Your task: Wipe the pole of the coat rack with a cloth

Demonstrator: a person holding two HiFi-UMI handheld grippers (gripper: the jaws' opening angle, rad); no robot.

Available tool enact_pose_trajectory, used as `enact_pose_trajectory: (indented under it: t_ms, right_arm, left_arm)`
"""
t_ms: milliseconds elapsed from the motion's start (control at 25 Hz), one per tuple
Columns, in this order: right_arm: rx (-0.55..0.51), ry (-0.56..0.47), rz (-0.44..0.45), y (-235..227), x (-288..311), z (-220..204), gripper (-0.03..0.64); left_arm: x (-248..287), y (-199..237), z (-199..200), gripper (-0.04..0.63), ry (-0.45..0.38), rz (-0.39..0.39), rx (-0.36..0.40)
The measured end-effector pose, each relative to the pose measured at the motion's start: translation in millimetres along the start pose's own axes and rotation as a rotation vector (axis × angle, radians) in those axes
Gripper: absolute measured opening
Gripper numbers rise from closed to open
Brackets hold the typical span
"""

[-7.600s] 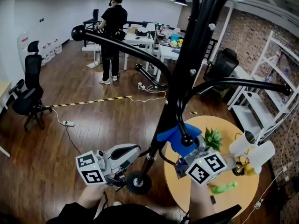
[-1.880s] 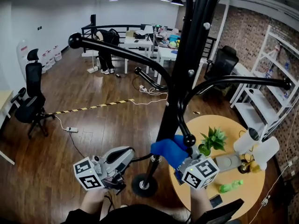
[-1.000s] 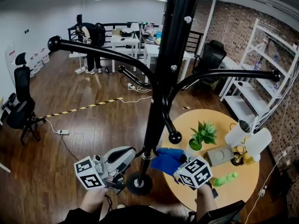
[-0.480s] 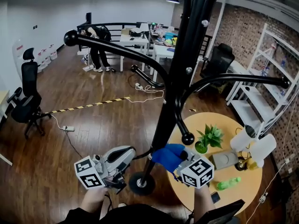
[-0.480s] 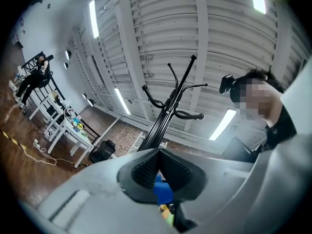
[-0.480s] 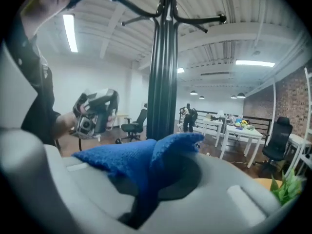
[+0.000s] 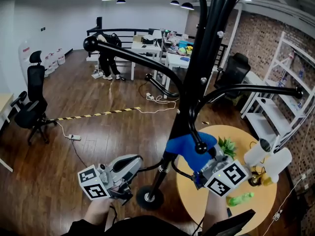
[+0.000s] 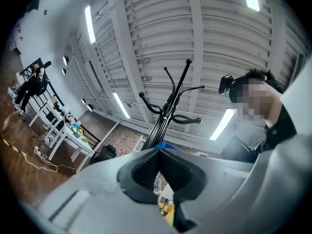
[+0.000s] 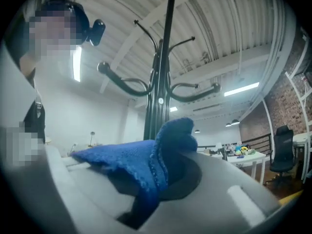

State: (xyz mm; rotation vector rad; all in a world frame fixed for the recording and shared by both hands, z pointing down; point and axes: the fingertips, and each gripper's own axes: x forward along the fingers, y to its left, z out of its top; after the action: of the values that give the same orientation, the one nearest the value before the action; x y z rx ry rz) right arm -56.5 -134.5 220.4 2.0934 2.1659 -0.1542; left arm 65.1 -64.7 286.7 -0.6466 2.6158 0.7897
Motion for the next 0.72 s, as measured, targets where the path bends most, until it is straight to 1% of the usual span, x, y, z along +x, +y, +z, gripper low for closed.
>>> enact_pose_trajectory:
  t_ms: [200,280,400,520,640,720]
  right_arm:
    - [-0.024,-0.212,-0.019,-0.4,5.6,73.7,0.032]
    - [-0.038,-0.28,-0.03,-0.4,8.8,102.5,0.032]
    - [-0.049,-0.357,-0.045,-1.2,10.4,136.5,0.035]
    - [-0.033,-0.423,-0.051,-3.1,3.1,160.4,0.05]
    - [-0.012,-0.503,-0.053,-7.0,-13.8,183.2,0.058]
    - [-0.027,-0.541,-0.057,-9.3,-26.5,199.4,0.076]
  left_arm:
    - [-6.0,-2.9,7.6,0.002,-0.021,0.013,0.023]
    - [-11.7,-3.2,14.4,0.002,-0.03,0.025,0.034]
    - [-22.6,-1.0,23.6,0.002,-0.05,0.047,0.05]
    - [-30.1,1.8,30.3,0.002,-0.065,0.063,0.062]
    - [-30.7,4.1,32.2,0.002,-0.07,0.065,0.065]
    - [-26.9,4.7,31.5,0.002,-0.069,0.059,0.065]
